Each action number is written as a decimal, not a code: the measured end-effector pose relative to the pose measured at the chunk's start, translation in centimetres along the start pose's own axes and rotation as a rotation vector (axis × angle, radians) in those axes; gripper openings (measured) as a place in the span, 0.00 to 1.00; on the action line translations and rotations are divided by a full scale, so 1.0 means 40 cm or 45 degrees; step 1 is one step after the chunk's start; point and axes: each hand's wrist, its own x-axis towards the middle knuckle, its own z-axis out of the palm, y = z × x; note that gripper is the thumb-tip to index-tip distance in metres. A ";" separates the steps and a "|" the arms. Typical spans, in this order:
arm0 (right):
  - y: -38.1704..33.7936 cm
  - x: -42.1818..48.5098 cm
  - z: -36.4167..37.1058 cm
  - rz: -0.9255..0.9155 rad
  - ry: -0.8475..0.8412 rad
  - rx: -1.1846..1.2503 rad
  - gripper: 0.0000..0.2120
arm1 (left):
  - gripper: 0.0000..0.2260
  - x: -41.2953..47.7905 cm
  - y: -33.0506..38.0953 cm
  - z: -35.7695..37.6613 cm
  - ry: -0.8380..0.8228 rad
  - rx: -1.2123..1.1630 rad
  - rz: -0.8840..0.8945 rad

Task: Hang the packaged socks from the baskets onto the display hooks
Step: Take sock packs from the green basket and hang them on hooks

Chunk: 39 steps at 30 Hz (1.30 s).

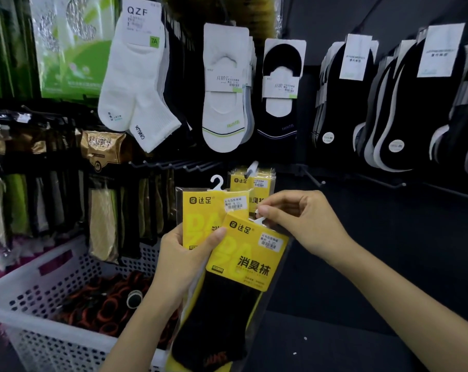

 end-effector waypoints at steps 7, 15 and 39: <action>0.045 -0.015 0.026 0.248 0.006 0.210 0.15 | 0.19 0.010 -0.026 -0.017 0.113 0.031 -0.013; 0.099 0.011 0.026 0.364 0.304 0.367 0.08 | 0.17 0.033 -0.049 -0.054 0.225 0.219 0.043; 0.254 0.094 0.089 0.540 0.726 0.103 0.16 | 0.17 0.056 -0.067 -0.102 0.243 0.233 0.046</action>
